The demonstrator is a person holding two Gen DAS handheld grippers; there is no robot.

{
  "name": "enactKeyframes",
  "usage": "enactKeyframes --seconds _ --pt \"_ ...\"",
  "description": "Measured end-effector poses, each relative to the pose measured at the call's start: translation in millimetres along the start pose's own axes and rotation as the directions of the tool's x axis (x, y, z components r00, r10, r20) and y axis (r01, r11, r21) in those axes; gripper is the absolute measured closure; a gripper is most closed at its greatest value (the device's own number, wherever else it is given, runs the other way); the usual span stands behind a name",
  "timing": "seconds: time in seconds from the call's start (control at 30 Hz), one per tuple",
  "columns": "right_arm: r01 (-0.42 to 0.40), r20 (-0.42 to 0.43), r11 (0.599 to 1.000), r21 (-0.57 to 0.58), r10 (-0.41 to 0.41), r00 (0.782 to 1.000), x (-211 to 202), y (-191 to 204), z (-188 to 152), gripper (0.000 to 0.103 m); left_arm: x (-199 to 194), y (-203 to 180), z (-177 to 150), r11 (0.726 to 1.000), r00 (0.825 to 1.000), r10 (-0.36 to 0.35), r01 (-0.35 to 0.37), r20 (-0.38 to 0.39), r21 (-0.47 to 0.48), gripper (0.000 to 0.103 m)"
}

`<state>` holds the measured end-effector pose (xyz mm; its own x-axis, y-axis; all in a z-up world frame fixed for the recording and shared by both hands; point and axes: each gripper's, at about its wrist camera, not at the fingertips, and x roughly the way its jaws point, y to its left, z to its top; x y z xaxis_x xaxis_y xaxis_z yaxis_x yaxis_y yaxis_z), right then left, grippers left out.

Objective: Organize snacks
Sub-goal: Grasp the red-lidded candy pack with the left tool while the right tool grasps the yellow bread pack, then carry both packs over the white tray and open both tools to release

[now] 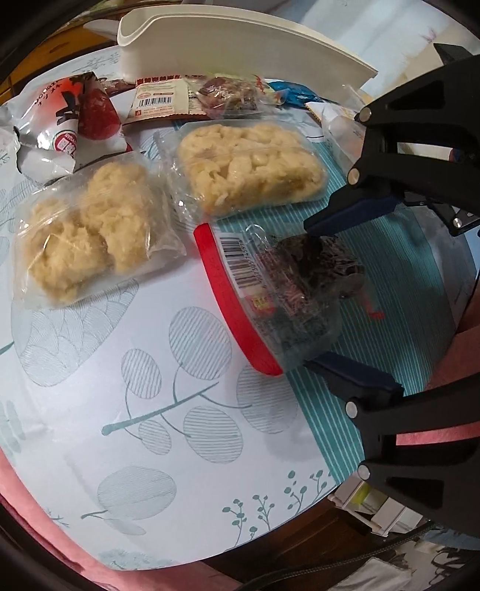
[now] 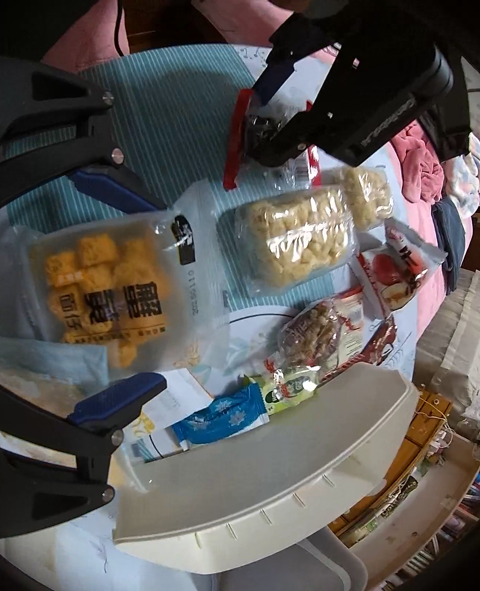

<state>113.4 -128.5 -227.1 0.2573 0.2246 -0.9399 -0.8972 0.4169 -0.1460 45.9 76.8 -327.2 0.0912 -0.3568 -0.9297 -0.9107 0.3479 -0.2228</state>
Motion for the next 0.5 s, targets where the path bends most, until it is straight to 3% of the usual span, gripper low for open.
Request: enactKeyframes --seconds 0.13,0.2,0.3,0.43,0.5 --pt "-0.023 -0.003 1.000 0.002 0.023 1.000 5.9 -2.3 -0.1 0.018 0.5 -17.4 3.4 1.000 1.000 0.009 -0.009 0.021 -0.011 0.040" --pt "-0.028 -0.008 1.000 0.008 0.028 1.000 8.2 -2.7 -0.1 0.018 -1.9 -20.0 0.0 1.000 0.999 -0.015 0.015 0.039 0.005 0.050" --pt "-0.035 -0.021 0.999 0.022 0.036 0.999 11.7 -4.6 -0.4 0.020 -6.8 -24.8 -3.7 1.000 0.998 -0.023 0.022 0.050 0.009 0.052" --pt "-0.056 -0.026 0.996 0.066 0.058 0.998 11.3 -10.5 2.0 0.027 -2.7 -17.6 -10.0 0.999 0.999 -0.033 0.033 0.017 -0.013 0.053" --pt "-0.072 -0.024 0.992 0.107 0.075 0.997 10.1 -14.0 0.8 0.029 -1.8 -13.0 -14.5 1.000 1.000 -0.005 0.005 0.004 -0.006 0.054"
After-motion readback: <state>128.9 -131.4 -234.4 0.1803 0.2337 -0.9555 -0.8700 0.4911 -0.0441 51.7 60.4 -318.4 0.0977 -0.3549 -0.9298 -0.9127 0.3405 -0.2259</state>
